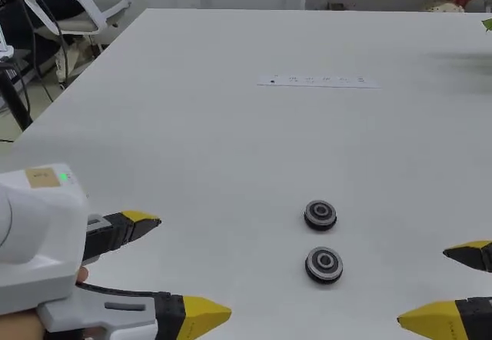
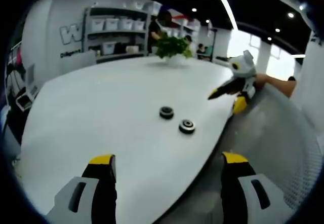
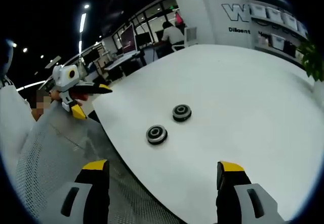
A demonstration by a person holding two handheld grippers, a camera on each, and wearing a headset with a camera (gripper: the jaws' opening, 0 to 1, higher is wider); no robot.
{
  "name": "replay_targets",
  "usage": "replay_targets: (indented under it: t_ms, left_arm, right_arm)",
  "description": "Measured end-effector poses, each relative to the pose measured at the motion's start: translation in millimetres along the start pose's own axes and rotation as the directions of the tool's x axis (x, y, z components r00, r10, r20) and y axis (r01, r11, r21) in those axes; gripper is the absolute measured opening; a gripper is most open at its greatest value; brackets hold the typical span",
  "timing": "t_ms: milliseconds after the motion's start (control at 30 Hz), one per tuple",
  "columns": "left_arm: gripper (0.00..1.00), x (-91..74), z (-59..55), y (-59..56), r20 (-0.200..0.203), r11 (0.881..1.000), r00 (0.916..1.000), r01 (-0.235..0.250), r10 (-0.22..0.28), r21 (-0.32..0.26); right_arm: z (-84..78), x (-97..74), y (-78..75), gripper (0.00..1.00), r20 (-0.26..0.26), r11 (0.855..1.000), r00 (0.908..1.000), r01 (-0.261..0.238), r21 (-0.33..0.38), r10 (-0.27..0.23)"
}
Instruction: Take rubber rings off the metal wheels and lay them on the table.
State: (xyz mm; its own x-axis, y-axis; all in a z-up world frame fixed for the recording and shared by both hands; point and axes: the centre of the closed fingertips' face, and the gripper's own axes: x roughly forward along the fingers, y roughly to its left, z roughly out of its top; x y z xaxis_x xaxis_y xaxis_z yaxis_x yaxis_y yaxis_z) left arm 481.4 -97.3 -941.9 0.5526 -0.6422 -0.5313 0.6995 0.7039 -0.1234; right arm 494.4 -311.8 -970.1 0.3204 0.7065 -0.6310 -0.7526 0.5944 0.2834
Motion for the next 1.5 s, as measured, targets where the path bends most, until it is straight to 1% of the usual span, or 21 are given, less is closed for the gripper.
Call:
replay_targets:
  t_ms: [67, 167, 333, 533, 733, 800, 900, 1000, 1167, 1333, 1400, 1500]
  left_arm:
    - [0.86, -0.4, 0.3, 1.5, 0.001, 1.0, 1.0, -0.008, 0.008, 0.003]
    - [0.86, -0.3, 1.2, 1.4, 0.008, 1.0, 1.0, -0.005, 0.005, -0.006]
    - [0.86, 0.3, 0.0, 0.2, -0.001, 1.0, 1.0, 0.0, 0.0, 0.003]
    - [0.86, -0.1, 0.7, 0.4, 0.004, 1.0, 1.0, -0.001, 0.001, -0.005]
    - [0.86, -0.3, -0.4, 0.0, -0.002, 1.0, 1.0, -0.002, 0.002, -0.002]
    - [0.86, 0.0, -0.7, -1.0, -0.004, 1.0, 1.0, 0.005, -0.005, -0.002]
    - [0.86, 0.2, -0.8, 0.2, -0.007, 1.0, 1.0, 0.0, 0.0, 0.003]
    - [0.86, 0.7, -0.1, -0.6, -0.001, 1.0, 1.0, 0.009, -0.009, -0.011]
    - [0.87, 1.4, -1.5, -2.1, -0.012, 1.0, 0.9998, 0.016, -0.016, 0.002]
    - [0.88, 1.2, 1.5, -2.9, 0.005, 1.0, 0.9997, 0.023, -0.023, -0.01]
    - [0.88, 1.3, 1.7, -3.1, 0.004, 1.0, 0.9997, 0.025, -0.025, -0.006]
    - [0.89, 1.2, 1.3, -5.2, -0.01, 0.999, 0.9994, 0.034, -0.034, 0.018]
  right_arm:
    - [-0.2, 0.3, 0.5, 0.87, -0.001, 1.0, 1.0, -0.003, -0.001, 0.003]
    - [-1.6, 0.6, 0.9, 0.87, -0.011, 1.0, 0.9999, -0.004, -0.008, 0.004]
    - [-0.1, -0.2, 0.0, 0.87, 0.0, 1.0, 1.0, -0.001, 0.002, 0.001]
    - [-1.4, 0.4, 1.2, 0.87, -0.01, 1.0, 0.9999, -0.005, -0.005, 0.005]
    - [-1.3, 0.5, 0.9, 0.87, -0.008, 1.0, 1.0, -0.003, -0.004, 0.003]
    - [-1.0, 0.4, 0.9, 0.87, -0.006, 1.0, 1.0, -0.003, -0.001, 0.003]
    - [-0.9, 0.7, 0.9, 0.87, -0.005, 1.0, 1.0, -0.005, 0.004, 0.005]
    - [-1.7, 0.9, 0.8, 0.87, -0.01, 1.0, 0.9999, -0.003, -0.002, 0.003]
    - [0.3, 0.1, 0.0, 0.86, 0.002, 1.0, 1.0, 0.0, 0.007, 0.0]
    - [0.4, -0.2, -0.2, 0.86, 0.003, 1.0, 1.0, 0.001, 0.006, -0.001]
    - [1.1, -0.6, -0.3, 0.86, 0.006, 1.0, 1.0, 0.002, 0.007, -0.002]
    - [2.5, -1.3, -1.0, 0.86, 0.015, 1.0, 0.9999, 0.002, 0.014, -0.003]
